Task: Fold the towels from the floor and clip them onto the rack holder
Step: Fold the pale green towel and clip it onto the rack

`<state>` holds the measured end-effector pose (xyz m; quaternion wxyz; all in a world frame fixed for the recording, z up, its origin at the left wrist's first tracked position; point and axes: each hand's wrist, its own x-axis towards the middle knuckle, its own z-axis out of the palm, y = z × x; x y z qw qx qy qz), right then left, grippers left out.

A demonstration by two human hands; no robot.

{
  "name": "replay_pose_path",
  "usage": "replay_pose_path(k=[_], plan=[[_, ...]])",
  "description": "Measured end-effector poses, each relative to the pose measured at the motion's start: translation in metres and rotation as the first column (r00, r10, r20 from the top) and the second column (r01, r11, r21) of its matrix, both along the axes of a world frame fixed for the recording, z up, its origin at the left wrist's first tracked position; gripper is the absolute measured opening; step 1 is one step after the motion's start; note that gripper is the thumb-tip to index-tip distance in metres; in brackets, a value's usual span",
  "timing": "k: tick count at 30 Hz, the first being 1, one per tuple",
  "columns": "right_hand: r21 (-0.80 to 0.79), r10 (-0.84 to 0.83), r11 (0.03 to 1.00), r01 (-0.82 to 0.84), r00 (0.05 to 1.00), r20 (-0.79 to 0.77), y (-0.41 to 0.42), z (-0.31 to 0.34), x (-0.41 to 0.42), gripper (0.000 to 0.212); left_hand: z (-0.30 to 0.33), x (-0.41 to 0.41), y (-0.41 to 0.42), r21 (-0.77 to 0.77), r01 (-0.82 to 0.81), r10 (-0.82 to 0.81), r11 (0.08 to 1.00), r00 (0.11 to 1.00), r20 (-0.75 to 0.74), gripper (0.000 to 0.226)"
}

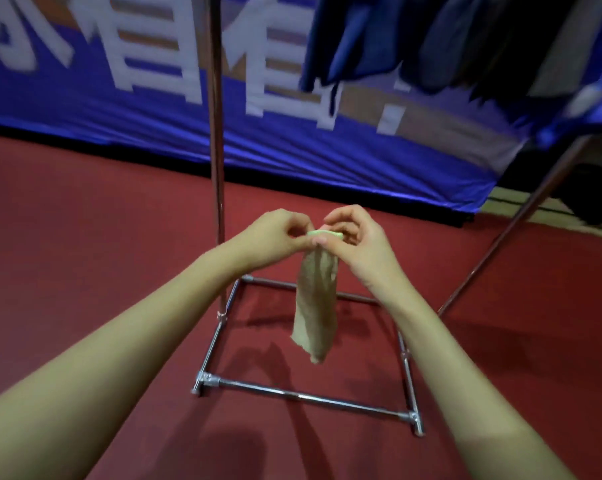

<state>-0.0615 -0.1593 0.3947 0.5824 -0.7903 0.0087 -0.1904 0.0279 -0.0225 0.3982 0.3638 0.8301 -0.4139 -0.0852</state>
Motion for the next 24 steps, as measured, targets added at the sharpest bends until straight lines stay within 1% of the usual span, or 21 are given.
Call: replay_pose_path(k=[2,5,6,9,11,14,16,19,22,24], plan=[[-0.007,-0.026,1.000,0.027,0.999,0.038,-0.010,0.029,-0.014,0.026,0.028,-0.016,-0.010,-0.103,-0.027,0.028,0.994,1.000,0.011,0.019],[-0.079,-0.031,0.996,0.034,0.999,0.039,-0.023,0.066,-0.033,0.013,0.058,-0.039,-0.019,-0.286,-0.053,0.045,0.957,0.998,-0.037,0.029],[-0.101,-0.031,0.994,0.036,0.998,0.047,-0.026,0.077,-0.039,0.012,0.066,-0.047,-0.021,-0.340,-0.064,0.049,0.938,0.997,-0.054,0.028],[-0.146,-0.061,0.986,0.078,0.991,0.117,-0.034,0.110,-0.053,0.016,0.089,-0.070,-0.028,-0.467,-0.075,0.017,0.881,0.992,-0.126,0.019],[-0.169,-0.074,0.981,0.099,0.986,0.151,-0.037,0.131,-0.062,0.016,0.103,-0.084,-0.031,-0.487,-0.054,-0.006,0.872,0.993,-0.122,0.017],[-0.201,-0.113,0.966,0.161,0.967,0.227,-0.039,0.159,-0.073,0.015,0.117,-0.094,-0.028,-0.475,-0.047,-0.008,0.879,0.994,-0.112,0.022],[-0.175,-0.143,0.964,0.201,0.945,0.294,-0.040,0.176,-0.081,0.018,0.121,-0.095,-0.023,-0.476,-0.073,0.012,0.876,0.991,-0.130,0.028],[-0.106,-0.157,0.973,0.206,0.924,0.348,-0.042,0.192,-0.093,0.025,0.126,-0.094,-0.017,-0.489,-0.122,0.055,0.864,0.987,-0.149,0.037],[-0.142,-0.167,0.963,0.227,0.924,0.344,-0.046,0.200,-0.101,0.028,0.132,-0.095,-0.012,-0.463,-0.167,0.096,0.870,0.980,-0.173,0.031],[-0.180,-0.202,0.945,0.274,0.919,0.339,-0.050,0.205,-0.106,0.035,0.135,-0.094,-0.007,-0.425,-0.174,0.104,0.889,0.978,-0.182,0.025]])
